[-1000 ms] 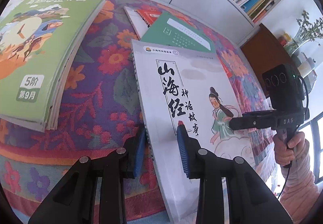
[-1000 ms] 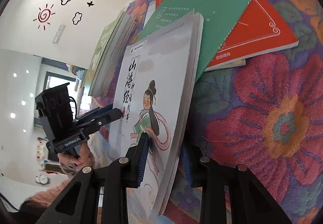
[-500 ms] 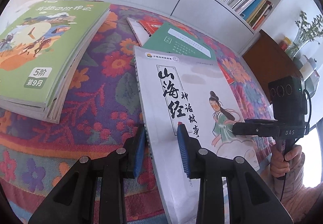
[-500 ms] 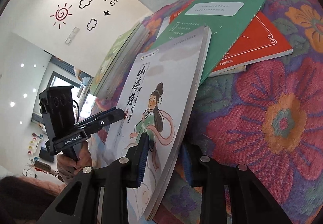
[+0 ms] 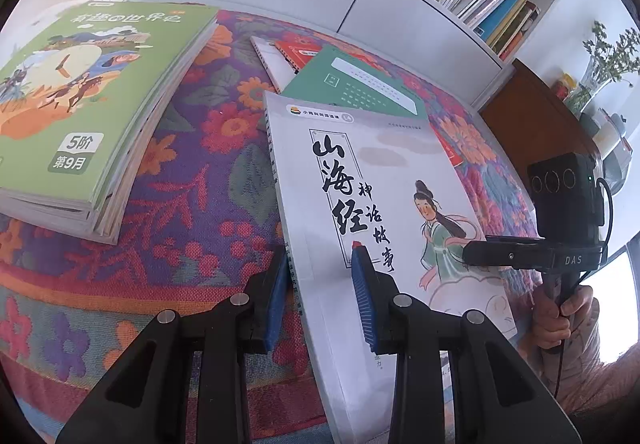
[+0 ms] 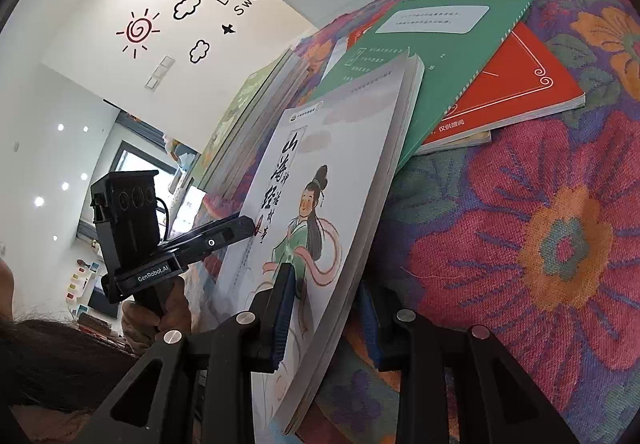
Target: Organize books
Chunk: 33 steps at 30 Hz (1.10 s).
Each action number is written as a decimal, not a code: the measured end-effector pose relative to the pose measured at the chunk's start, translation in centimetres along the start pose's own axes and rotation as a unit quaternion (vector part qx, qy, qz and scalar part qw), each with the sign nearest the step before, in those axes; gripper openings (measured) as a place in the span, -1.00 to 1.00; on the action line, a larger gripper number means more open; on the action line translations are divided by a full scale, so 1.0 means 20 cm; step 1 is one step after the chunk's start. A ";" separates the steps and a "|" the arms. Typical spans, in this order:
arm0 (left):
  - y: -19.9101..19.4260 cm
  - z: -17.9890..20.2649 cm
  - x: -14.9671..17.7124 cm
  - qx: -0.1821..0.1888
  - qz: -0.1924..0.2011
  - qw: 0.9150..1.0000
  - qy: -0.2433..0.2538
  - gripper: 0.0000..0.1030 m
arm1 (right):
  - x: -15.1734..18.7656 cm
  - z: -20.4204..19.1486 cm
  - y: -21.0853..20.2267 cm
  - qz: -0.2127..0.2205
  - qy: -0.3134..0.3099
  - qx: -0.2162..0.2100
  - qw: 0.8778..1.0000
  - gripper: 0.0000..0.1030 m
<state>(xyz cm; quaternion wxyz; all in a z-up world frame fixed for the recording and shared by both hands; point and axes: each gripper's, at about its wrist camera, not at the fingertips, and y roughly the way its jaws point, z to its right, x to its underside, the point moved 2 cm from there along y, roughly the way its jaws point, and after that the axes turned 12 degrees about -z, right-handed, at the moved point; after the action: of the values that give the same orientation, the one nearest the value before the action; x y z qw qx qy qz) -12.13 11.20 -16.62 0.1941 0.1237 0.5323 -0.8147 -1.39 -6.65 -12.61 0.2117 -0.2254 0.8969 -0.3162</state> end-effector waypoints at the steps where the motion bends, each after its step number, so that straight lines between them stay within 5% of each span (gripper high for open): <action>1: 0.00 0.00 0.00 0.000 0.000 1.000 0.001 -0.41 | 0.00 0.00 0.00 0.000 0.000 0.000 1.000 -0.43; 7: 0.00 -0.01 -0.01 0.012 -0.005 1.000 0.003 -0.43 | -0.01 0.00 0.00 0.003 -0.006 0.005 1.000 -0.43; 14: -0.03 -0.09 -0.04 0.105 -0.022 0.993 -0.042 -0.46 | -0.03 -0.08 -0.04 0.010 -0.003 0.036 0.999 -0.57; 22: -0.18 0.05 -0.03 0.093 -0.018 0.996 -0.003 -0.47 | 0.02 -0.30 -0.10 0.011 -0.041 0.085 0.996 -0.61; 33: -0.32 0.12 -0.09 0.098 -0.011 0.995 0.032 -0.47 | 0.10 -0.40 -0.11 0.021 -0.004 0.082 0.996 -0.61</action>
<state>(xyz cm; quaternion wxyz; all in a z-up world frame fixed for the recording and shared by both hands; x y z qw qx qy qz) -13.39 11.67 -9.77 0.1548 0.1621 0.4571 -0.8607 -6.51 -5.59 -5.95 0.2401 -0.1899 0.8713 -0.3835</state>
